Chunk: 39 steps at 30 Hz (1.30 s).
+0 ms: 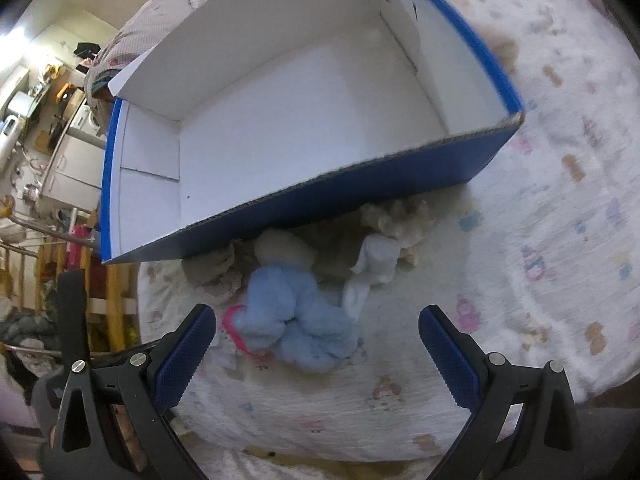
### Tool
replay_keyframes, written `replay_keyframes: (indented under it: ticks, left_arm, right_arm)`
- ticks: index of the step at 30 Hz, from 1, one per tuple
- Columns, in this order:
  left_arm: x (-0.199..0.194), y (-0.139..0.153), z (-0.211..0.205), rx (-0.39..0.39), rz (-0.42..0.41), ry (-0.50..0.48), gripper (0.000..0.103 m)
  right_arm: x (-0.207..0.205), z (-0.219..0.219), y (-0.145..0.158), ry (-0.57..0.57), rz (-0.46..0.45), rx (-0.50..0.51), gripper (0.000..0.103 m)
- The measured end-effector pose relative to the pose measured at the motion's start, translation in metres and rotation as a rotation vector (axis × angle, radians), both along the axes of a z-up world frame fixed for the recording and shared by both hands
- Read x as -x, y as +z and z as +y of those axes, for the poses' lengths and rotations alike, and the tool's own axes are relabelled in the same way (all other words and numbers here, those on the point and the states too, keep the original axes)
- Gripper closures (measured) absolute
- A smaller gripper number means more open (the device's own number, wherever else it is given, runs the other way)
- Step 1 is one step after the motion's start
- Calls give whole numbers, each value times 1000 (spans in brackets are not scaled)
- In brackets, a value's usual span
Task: Organize soft objects
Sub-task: 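Grasp the orange foam cylinder with the left tool while the right tool grasps the light blue plush, then carry the orange cylinder and blue plush with both tools into the box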
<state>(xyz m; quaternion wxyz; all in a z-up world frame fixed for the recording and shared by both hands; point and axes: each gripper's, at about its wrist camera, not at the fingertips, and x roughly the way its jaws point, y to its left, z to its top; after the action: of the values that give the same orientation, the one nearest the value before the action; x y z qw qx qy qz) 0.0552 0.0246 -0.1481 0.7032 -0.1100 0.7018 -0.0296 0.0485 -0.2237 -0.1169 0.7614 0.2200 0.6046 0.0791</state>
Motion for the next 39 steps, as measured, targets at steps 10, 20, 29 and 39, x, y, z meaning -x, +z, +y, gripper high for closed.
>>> replay_keyframes:
  ticks: [10, 20, 29, 39]
  left_arm:
    - [2, 20, 8, 6, -63, 32, 97]
    - [16, 41, 11, -24, -114, 41, 97]
    - [3, 36, 13, -37, -131, 43, 97]
    - [15, 66, 20, -28, -202, 63, 97]
  right_arm:
    - [-15, 30, -37, 44, 148, -137, 4]
    - [-13, 44, -40, 99, 128, -50, 64]
    - [2, 48, -15, 162, -17, -21, 96]
    - [31, 28, 39, 172, -147, -97, 96]
